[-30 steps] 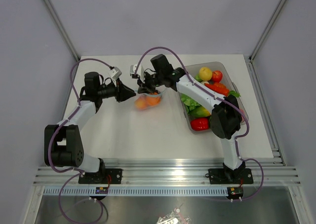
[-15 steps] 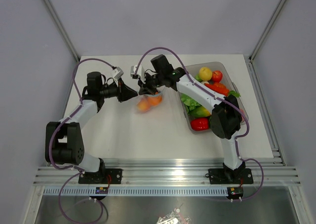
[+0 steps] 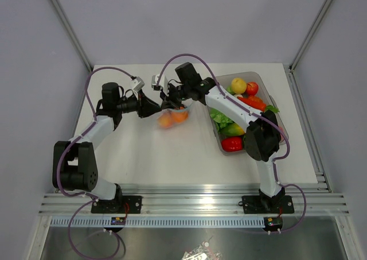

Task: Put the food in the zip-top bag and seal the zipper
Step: Zip the zipper food storage bag at the center of the board.

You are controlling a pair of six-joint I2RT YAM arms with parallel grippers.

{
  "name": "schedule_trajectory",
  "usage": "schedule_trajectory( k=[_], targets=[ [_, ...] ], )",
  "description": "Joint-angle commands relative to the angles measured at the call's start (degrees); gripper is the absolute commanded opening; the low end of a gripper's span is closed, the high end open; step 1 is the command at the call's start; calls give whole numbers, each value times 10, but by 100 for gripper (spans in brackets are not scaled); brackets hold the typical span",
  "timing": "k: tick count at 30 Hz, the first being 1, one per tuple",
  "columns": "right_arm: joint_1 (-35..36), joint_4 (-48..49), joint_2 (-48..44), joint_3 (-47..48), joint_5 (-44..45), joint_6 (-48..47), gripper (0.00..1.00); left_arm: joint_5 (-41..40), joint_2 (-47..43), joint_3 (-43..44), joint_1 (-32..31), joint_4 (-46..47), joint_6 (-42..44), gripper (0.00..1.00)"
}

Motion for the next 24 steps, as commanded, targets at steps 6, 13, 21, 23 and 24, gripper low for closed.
schedule_trajectory(
  k=[6,13,21,23,24],
  targets=[
    [5,20,-9,36,-25,5,0,30,15,34,-24,25,-12,0],
    [5,16,-10,30,-16,-4,0,1,-7,11,-24,34,-10,0],
    [5,12,-17,17,5,-12,0,-78,-54,-31,-24,79,-22,0],
    [4,13,-22,14,9,-14,0,-96,-60,-34,-24,84,-25,0],
    [4,12,-25,12,10,-15,0,-101,-61,-35,-23,87,-25,0]
  ],
)
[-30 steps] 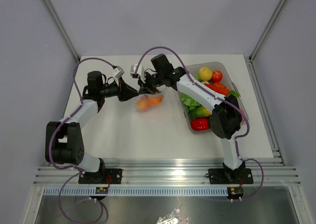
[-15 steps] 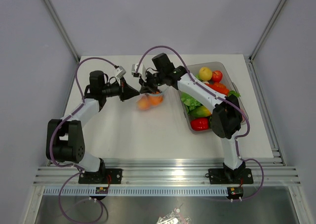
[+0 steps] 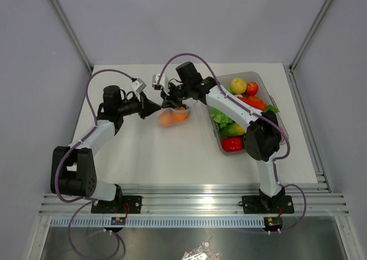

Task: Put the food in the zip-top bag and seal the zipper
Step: Zip the zipper food storage bag at the center of the board.

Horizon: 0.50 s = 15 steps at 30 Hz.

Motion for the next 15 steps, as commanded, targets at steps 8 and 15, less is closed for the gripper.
schedule_trajectory(
  k=[8,15],
  targets=[
    [3,21,-37,-17,20,-14,0,-58,-36,-17,2,89,-42,0],
    [-6,30,-52,-38,33,-14,0,-65,-47,-32,22,109,-58,0]
  ],
)
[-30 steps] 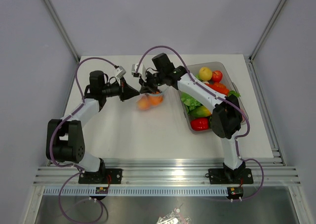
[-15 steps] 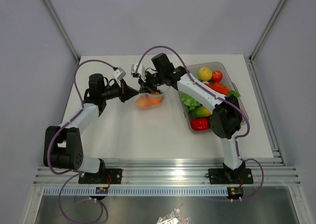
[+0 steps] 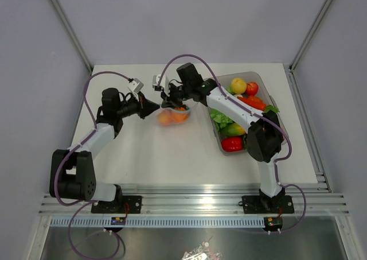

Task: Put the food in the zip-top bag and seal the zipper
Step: Zip the zipper food storage bag at the center of the board.

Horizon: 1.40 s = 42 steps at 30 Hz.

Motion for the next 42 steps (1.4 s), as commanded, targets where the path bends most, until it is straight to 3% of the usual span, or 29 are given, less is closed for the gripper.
schedule_trajectory(
  k=[1,11,17,18,19,20,23,36,42],
  targets=[
    [-7,-4,-38,-11,24,-10,0,-22,-28,-3,19,63,-11,0],
    [-18,2,-49,-30,33,-10,0,-23,-34,-8,37,63,-16,0],
    [-18,-1,-40,-9,16,0,0,48,-4,41,37,-14,9,0],
    [-18,-1,-35,-4,12,2,0,66,9,54,32,-36,15,12],
    [-18,-2,-32,6,11,5,0,69,12,69,27,-59,36,37],
    [-18,-3,-31,10,9,5,0,65,12,71,19,-101,62,48],
    [-18,-4,-27,25,1,7,0,22,0,47,-18,-95,104,64],
    [-18,-5,-29,33,-17,12,0,38,86,74,-52,-1,59,52],
    [-18,-9,-26,32,-16,9,0,45,81,58,-53,75,6,47]
  ],
)
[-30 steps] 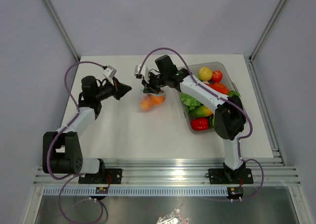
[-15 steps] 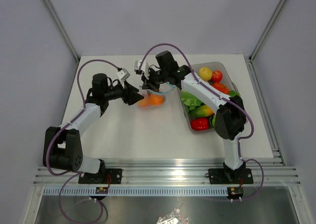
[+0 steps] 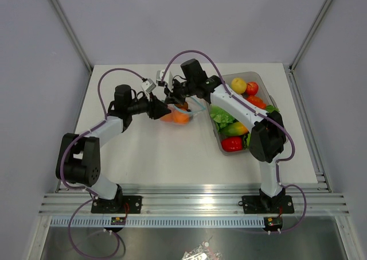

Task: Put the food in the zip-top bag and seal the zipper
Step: Zip the zipper food storage bag at the center of the board.

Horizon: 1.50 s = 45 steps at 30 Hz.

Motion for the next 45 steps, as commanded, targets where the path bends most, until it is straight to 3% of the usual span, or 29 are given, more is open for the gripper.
schedule_trajectory(
  k=[1,6,9,10,15,21,29,32,33,35,36,38,42,45],
  targets=[
    [-2,3,-12,20,-15,3,0,17,-11,13,1,86,-29,45],
    [-3,3,-13,19,-15,4,0,21,-10,21,1,73,-28,30],
    [-2,3,-14,17,-15,5,0,21,-9,26,2,72,-31,4],
    [-2,2,-14,18,-16,5,0,19,-8,28,1,58,-26,0],
    [-3,5,-18,8,-9,4,0,-22,-30,17,2,39,-26,0],
    [-4,8,-26,-14,-2,1,0,-111,-101,-62,14,130,-61,0],
    [-4,23,-41,-41,-2,9,0,-109,-98,-54,30,116,-68,0],
    [-4,20,-40,-40,-2,10,0,-74,-84,-19,35,61,-59,1],
    [-4,20,-40,-38,-2,10,0,-66,-78,-7,37,38,-60,13],
    [-4,23,-38,-37,-3,11,0,-78,-78,11,39,-8,-70,47],
    [-4,23,-38,-35,-2,12,0,-89,-85,5,39,-14,-76,57],
    [-5,20,-37,-33,-4,14,0,-118,-108,-16,39,12,-86,98],
    [-18,23,-40,-26,-35,31,0,-194,-170,-58,39,49,-95,99],
    [-29,20,-38,-8,-70,37,0,-160,-157,-10,42,-55,-54,99]
  ],
)
